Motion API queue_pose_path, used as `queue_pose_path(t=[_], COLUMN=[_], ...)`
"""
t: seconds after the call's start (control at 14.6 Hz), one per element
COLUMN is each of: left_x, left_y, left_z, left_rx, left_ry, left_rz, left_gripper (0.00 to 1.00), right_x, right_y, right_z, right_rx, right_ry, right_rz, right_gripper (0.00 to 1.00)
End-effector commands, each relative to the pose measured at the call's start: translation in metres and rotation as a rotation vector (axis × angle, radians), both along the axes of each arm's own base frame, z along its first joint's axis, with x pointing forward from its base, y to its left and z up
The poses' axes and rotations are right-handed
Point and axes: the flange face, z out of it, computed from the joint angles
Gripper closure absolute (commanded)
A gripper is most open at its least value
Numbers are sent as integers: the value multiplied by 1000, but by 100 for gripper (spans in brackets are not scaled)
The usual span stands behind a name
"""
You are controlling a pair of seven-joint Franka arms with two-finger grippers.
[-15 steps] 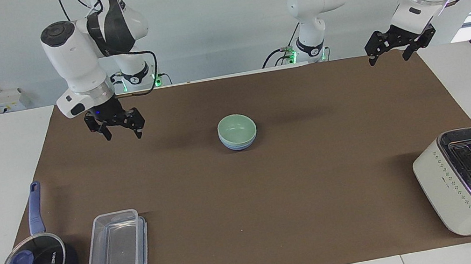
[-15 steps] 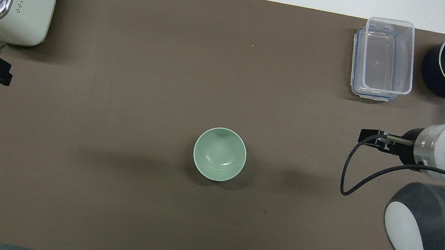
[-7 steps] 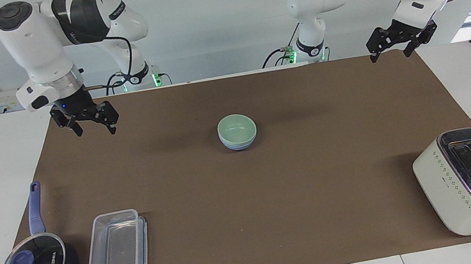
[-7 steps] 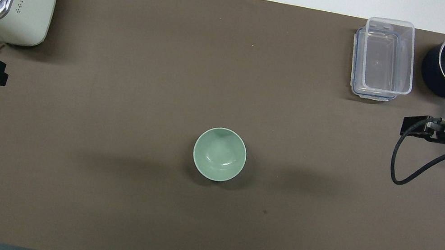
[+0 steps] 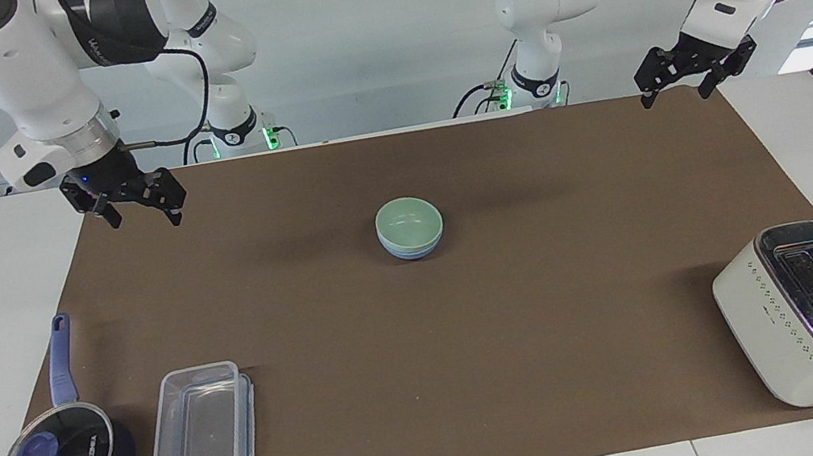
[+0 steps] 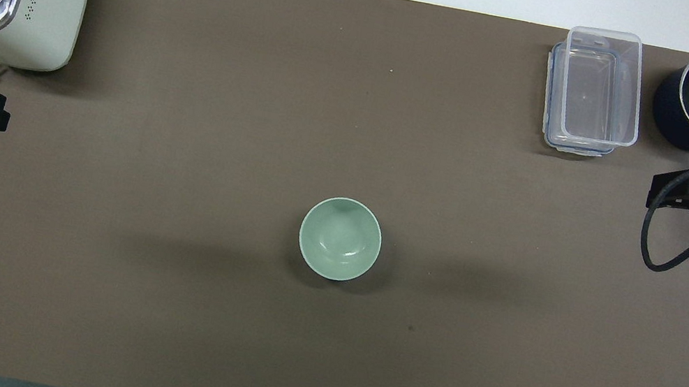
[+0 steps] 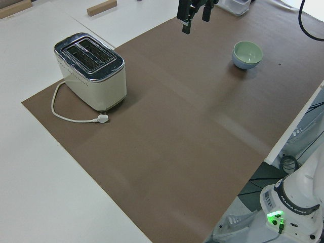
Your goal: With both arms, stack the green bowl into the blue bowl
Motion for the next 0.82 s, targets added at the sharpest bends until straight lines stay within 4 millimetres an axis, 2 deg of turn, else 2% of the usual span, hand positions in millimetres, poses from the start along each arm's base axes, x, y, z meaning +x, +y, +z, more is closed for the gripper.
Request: queue_pose_path(t=[0.0,0.76], left_x=[-5,-5], left_y=[-1,-7], left_z=[2,2], left_rx=[-16,-16], left_ry=[-16,-19], left_rz=[11,-11], left_gripper=[0,0], right_x=[3,-4], right_y=[-9,-2], right_z=[2,4], right_rx=[-9,-7], right_ry=[5,41], right_rz=[25,39], right_gripper=[0,0])
